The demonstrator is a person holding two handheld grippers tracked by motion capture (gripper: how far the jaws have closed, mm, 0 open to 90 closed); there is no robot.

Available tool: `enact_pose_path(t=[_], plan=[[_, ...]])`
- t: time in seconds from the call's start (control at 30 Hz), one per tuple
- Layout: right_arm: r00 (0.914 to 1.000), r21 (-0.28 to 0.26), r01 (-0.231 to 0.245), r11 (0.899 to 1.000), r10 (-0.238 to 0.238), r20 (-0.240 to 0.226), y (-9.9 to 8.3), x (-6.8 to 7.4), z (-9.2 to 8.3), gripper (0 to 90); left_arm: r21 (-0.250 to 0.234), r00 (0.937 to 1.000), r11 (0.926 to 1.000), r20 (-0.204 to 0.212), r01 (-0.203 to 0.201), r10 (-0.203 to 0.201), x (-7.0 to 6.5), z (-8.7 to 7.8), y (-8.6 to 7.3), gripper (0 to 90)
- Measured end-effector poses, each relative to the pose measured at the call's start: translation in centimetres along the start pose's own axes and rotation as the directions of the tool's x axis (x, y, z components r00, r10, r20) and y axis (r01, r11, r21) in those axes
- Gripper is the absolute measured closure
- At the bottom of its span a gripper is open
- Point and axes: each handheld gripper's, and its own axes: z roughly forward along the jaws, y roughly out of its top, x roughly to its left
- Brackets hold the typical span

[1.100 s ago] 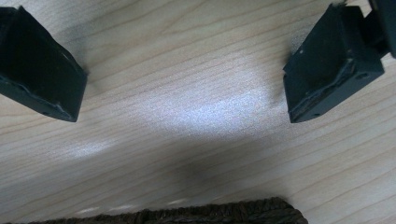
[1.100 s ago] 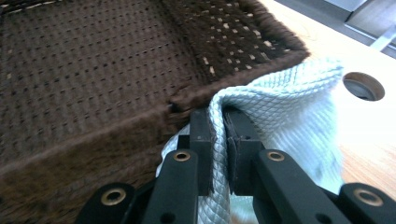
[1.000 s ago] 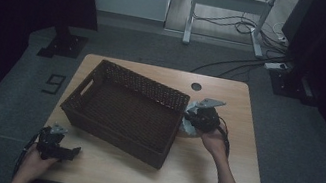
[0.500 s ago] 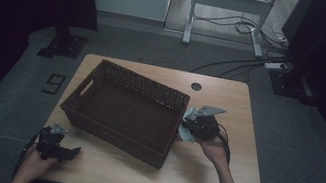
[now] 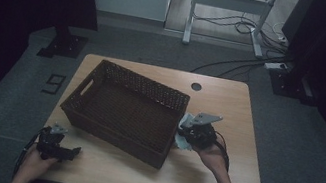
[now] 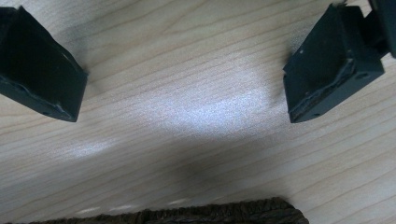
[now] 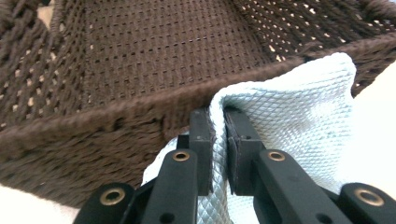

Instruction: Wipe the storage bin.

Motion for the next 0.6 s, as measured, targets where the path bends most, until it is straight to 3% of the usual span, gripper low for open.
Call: enact_pose_path(t=[0.43,0.6], plan=[[0.9983,0.003,0.036,0.999,-0.036,-0.047,-0.4,2.6,-0.6,80.3,0.000,1.0000,1.0000,0.000,0.000,0.000,0.0,0.0,0.0,0.0],[0.9952,0.004,0.057,0.998,-0.057,-0.080,-0.5,4.2,-0.8,80.9,0.001,1.0000,1.0000,-0.001,0.001,-0.001,0.0,0.0,0.0,0.0]])
